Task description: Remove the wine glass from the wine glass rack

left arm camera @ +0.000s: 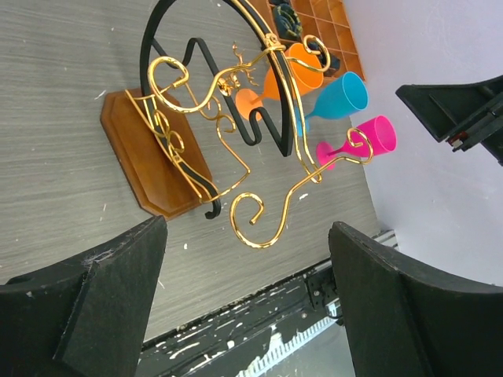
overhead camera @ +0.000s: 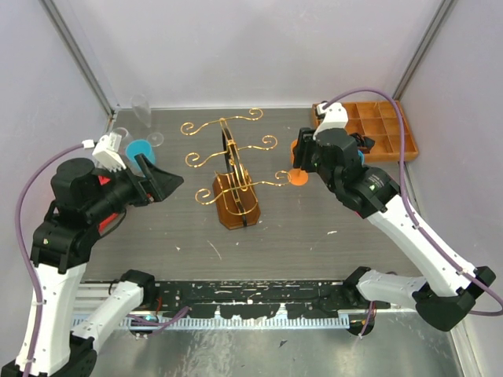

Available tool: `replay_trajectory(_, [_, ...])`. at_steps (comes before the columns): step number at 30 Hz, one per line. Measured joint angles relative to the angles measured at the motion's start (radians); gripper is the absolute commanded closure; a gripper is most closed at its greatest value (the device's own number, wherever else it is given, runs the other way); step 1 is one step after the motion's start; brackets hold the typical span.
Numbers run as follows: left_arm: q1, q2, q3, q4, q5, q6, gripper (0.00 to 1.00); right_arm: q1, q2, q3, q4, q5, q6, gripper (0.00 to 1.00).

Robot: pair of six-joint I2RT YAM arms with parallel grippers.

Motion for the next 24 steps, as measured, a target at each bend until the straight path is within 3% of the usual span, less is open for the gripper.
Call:
replay_trajectory(10, [0.000,-0.028,-0.006,0.006,0.012,0.040,0.09,0.000,0.000,-0.011,-0.005,0.031,0.031,0.49])
replay_trajectory(24, [0.000,-0.028,-0.102,0.192,0.208,0.134,0.03,0.000,0.000,-0.032,-0.013,0.032,0.061,0.49])
